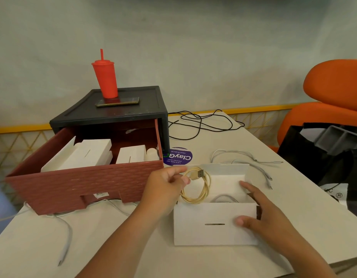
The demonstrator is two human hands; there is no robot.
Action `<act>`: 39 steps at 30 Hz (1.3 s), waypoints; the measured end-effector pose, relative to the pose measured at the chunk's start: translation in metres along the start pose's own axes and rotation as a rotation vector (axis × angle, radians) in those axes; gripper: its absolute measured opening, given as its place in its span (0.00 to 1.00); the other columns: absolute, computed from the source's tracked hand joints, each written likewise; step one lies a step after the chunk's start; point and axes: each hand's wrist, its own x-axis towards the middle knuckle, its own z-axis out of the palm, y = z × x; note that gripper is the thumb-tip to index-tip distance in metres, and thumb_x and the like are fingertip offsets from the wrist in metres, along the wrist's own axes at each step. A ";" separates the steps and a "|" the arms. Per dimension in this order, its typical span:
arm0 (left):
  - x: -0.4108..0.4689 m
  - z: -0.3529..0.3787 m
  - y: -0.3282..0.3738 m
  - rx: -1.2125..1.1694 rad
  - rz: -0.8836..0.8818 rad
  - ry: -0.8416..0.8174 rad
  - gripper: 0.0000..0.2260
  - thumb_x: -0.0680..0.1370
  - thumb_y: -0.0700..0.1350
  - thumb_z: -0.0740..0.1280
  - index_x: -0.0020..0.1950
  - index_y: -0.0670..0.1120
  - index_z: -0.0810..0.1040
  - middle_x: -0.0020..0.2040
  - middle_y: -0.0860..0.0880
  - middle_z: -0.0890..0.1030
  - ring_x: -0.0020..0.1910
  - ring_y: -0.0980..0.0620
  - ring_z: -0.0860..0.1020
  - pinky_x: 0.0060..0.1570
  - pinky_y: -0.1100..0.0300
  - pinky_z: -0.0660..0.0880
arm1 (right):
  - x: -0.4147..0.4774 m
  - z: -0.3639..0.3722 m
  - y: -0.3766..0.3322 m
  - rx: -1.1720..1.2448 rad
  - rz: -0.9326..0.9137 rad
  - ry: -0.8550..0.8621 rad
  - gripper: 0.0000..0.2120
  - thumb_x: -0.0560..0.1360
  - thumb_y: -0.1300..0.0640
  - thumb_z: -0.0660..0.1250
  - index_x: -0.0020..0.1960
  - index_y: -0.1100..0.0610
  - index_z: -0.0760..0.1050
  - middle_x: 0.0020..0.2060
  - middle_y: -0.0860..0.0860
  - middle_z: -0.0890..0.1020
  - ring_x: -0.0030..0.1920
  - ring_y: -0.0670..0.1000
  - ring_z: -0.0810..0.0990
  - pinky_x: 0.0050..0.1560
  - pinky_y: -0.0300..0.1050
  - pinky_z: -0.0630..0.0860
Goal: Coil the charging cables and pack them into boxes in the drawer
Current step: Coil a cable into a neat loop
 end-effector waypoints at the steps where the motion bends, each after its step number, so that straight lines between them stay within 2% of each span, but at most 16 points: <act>1: 0.000 0.001 0.001 0.013 0.051 0.014 0.12 0.75 0.39 0.68 0.57 0.51 0.80 0.43 0.49 0.83 0.39 0.58 0.78 0.35 0.73 0.73 | -0.001 -0.001 -0.001 -0.008 -0.011 -0.007 0.38 0.65 0.59 0.76 0.59 0.30 0.59 0.53 0.32 0.71 0.47 0.40 0.78 0.38 0.26 0.72; 4: -0.001 0.002 0.000 0.055 0.218 0.057 0.14 0.74 0.39 0.69 0.58 0.51 0.80 0.44 0.59 0.82 0.41 0.65 0.78 0.41 0.74 0.74 | -0.003 -0.002 -0.002 -0.038 -0.025 -0.012 0.41 0.65 0.62 0.76 0.58 0.27 0.57 0.54 0.29 0.68 0.48 0.39 0.77 0.38 0.25 0.72; 6: -0.004 0.000 -0.002 0.190 0.371 0.066 0.14 0.73 0.40 0.70 0.58 0.52 0.80 0.44 0.63 0.80 0.44 0.65 0.78 0.43 0.75 0.73 | -0.005 -0.002 -0.001 -0.046 -0.031 -0.007 0.42 0.64 0.62 0.76 0.58 0.26 0.56 0.54 0.29 0.67 0.50 0.39 0.76 0.40 0.26 0.73; 9: -0.008 -0.008 -0.006 0.585 0.717 0.030 0.11 0.72 0.43 0.70 0.54 0.52 0.82 0.40 0.58 0.82 0.39 0.59 0.77 0.38 0.68 0.74 | -0.006 -0.001 -0.001 -0.050 -0.042 0.006 0.43 0.65 0.62 0.76 0.58 0.26 0.56 0.57 0.31 0.68 0.52 0.38 0.74 0.42 0.28 0.73; 11: -0.009 -0.009 -0.005 0.912 0.857 -0.052 0.08 0.70 0.42 0.68 0.47 0.51 0.82 0.36 0.55 0.82 0.35 0.55 0.78 0.33 0.64 0.73 | -0.007 -0.001 -0.001 -0.053 -0.043 0.008 0.42 0.65 0.62 0.76 0.59 0.26 0.56 0.58 0.33 0.68 0.51 0.37 0.73 0.41 0.27 0.72; 13: -0.013 -0.004 0.000 1.156 0.782 -0.203 0.09 0.74 0.40 0.64 0.49 0.52 0.80 0.41 0.53 0.82 0.41 0.51 0.76 0.36 0.62 0.69 | -0.007 -0.001 -0.002 -0.050 -0.039 0.008 0.42 0.65 0.62 0.76 0.59 0.27 0.56 0.59 0.35 0.68 0.51 0.37 0.73 0.40 0.27 0.73; 16: -0.010 0.001 0.003 1.248 0.624 -0.266 0.11 0.78 0.42 0.61 0.54 0.53 0.79 0.49 0.51 0.81 0.48 0.51 0.76 0.42 0.60 0.65 | -0.008 0.001 -0.003 -0.057 -0.033 0.002 0.42 0.65 0.61 0.76 0.59 0.26 0.56 0.59 0.36 0.68 0.52 0.38 0.73 0.41 0.28 0.73; 18: -0.004 0.006 0.005 1.198 0.573 -0.281 0.11 0.77 0.42 0.63 0.55 0.53 0.80 0.50 0.51 0.81 0.48 0.51 0.77 0.43 0.61 0.67 | -0.008 0.002 -0.003 -0.065 -0.033 0.000 0.42 0.65 0.61 0.76 0.60 0.27 0.56 0.59 0.35 0.68 0.51 0.37 0.73 0.40 0.26 0.73; 21: 0.003 0.009 0.005 1.078 0.433 -0.402 0.11 0.76 0.41 0.65 0.55 0.51 0.82 0.53 0.50 0.82 0.50 0.51 0.78 0.50 0.60 0.74 | -0.008 0.002 -0.005 -0.057 -0.030 0.001 0.41 0.66 0.61 0.76 0.59 0.27 0.55 0.57 0.33 0.67 0.50 0.36 0.72 0.39 0.25 0.72; 24: 0.005 0.006 0.003 0.948 0.315 -0.451 0.12 0.78 0.42 0.63 0.59 0.51 0.80 0.57 0.51 0.81 0.53 0.53 0.78 0.55 0.62 0.73 | -0.008 0.003 -0.006 -0.060 -0.028 0.007 0.40 0.66 0.61 0.75 0.58 0.27 0.55 0.54 0.28 0.65 0.48 0.35 0.71 0.38 0.23 0.71; 27: 0.000 -0.001 -0.003 0.774 0.305 -0.342 0.12 0.79 0.43 0.62 0.60 0.52 0.79 0.58 0.55 0.80 0.54 0.58 0.76 0.53 0.71 0.69 | -0.007 0.004 -0.008 -0.065 -0.024 0.012 0.40 0.67 0.60 0.75 0.58 0.28 0.54 0.51 0.26 0.63 0.46 0.33 0.70 0.37 0.22 0.70; 29: -0.007 -0.007 -0.008 0.601 0.303 -0.175 0.10 0.78 0.43 0.64 0.57 0.52 0.81 0.52 0.58 0.81 0.48 0.62 0.77 0.46 0.79 0.68 | -0.007 0.005 -0.008 -0.069 -0.028 0.014 0.39 0.68 0.59 0.74 0.58 0.28 0.53 0.51 0.26 0.63 0.45 0.33 0.69 0.37 0.21 0.70; 32: -0.019 -0.015 -0.022 0.248 0.273 0.125 0.08 0.75 0.40 0.68 0.50 0.51 0.82 0.42 0.60 0.80 0.42 0.64 0.77 0.41 0.77 0.70 | -0.006 0.006 -0.007 -0.060 -0.027 0.022 0.41 0.69 0.57 0.73 0.62 0.29 0.49 0.50 0.28 0.64 0.44 0.34 0.70 0.38 0.21 0.69; 34: -0.028 -0.014 -0.036 0.080 0.207 0.242 0.09 0.73 0.38 0.70 0.45 0.53 0.79 0.41 0.57 0.80 0.42 0.61 0.78 0.40 0.74 0.72 | -0.006 0.007 -0.007 -0.055 -0.013 0.025 0.42 0.70 0.55 0.72 0.62 0.28 0.43 0.49 0.30 0.67 0.45 0.36 0.72 0.42 0.25 0.70; 36: -0.037 -0.008 -0.050 0.017 0.123 0.262 0.12 0.71 0.39 0.72 0.47 0.54 0.76 0.46 0.55 0.79 0.46 0.58 0.77 0.43 0.72 0.72 | -0.007 0.008 -0.004 -0.014 0.014 0.032 0.43 0.70 0.53 0.71 0.63 0.27 0.40 0.50 0.33 0.72 0.47 0.39 0.75 0.44 0.28 0.70; 39: -0.042 0.003 -0.066 -0.017 0.014 0.116 0.21 0.71 0.42 0.72 0.58 0.59 0.70 0.55 0.60 0.76 0.55 0.61 0.75 0.53 0.66 0.74 | -0.010 0.009 0.005 0.093 0.054 0.047 0.43 0.71 0.55 0.69 0.67 0.29 0.42 0.52 0.41 0.79 0.47 0.41 0.79 0.42 0.31 0.72</act>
